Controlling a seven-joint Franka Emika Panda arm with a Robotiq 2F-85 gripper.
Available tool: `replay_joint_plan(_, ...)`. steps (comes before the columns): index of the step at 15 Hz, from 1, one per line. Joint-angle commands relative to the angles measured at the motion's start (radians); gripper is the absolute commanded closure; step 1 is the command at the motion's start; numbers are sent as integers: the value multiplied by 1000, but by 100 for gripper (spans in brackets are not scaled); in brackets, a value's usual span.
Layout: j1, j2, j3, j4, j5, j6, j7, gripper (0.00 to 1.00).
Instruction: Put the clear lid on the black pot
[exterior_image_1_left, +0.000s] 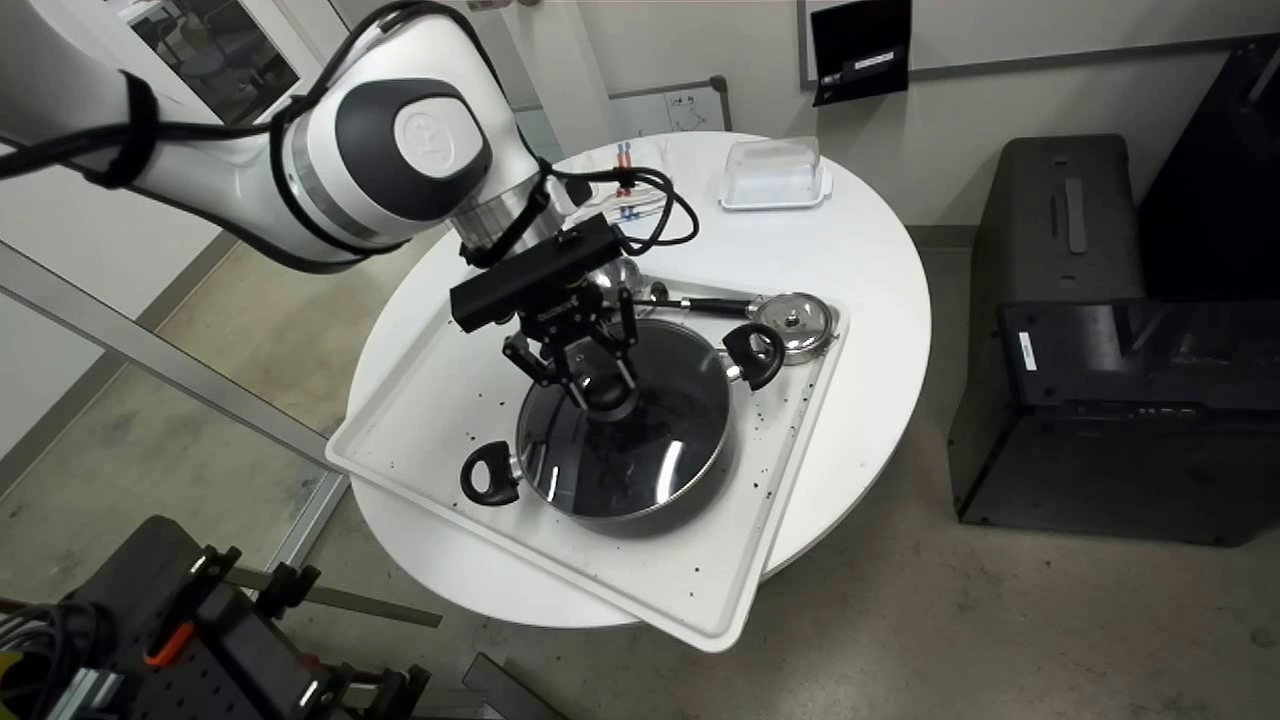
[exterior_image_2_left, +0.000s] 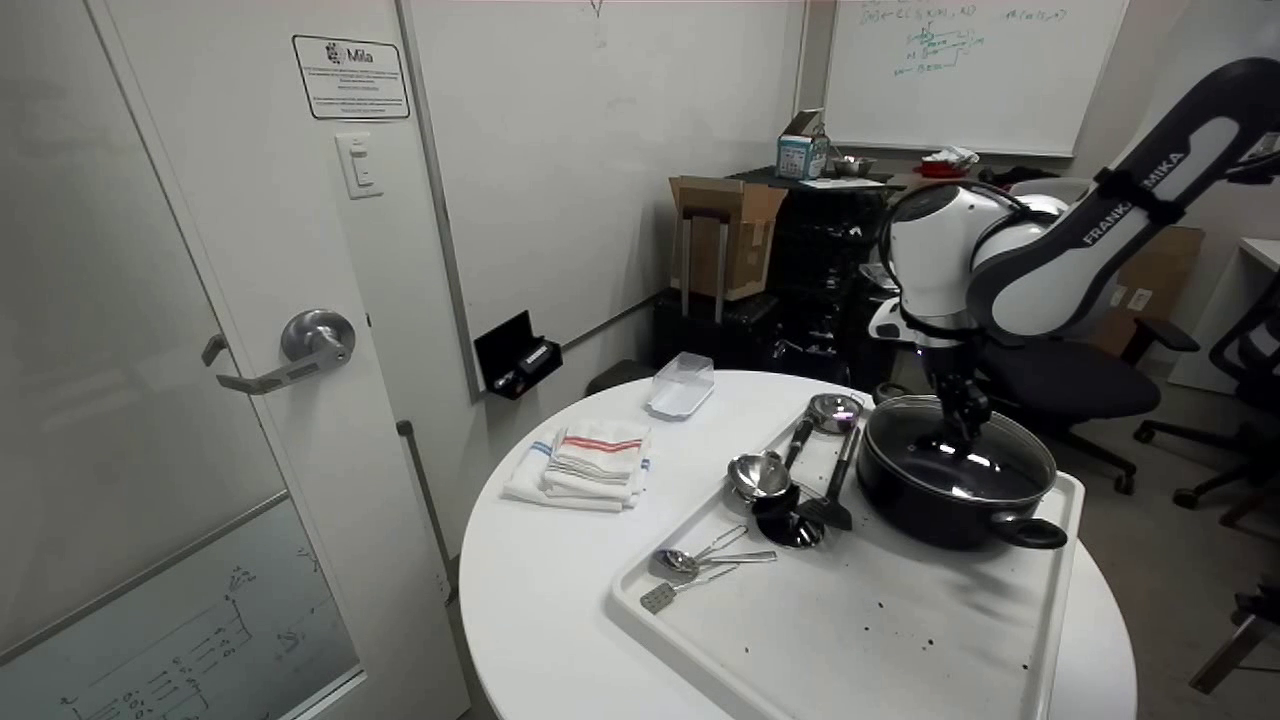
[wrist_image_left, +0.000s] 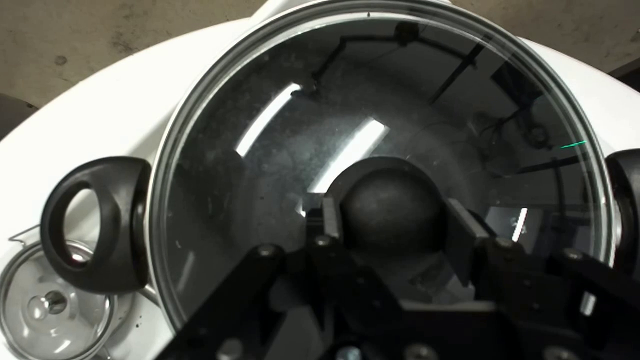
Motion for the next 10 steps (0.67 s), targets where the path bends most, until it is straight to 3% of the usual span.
replay_joint_plan(1,3,-14,-7,-2,8,-15,-30,74)
replay_joint_plan(10,12,-5,-5,-1,6,-13,-25,74)
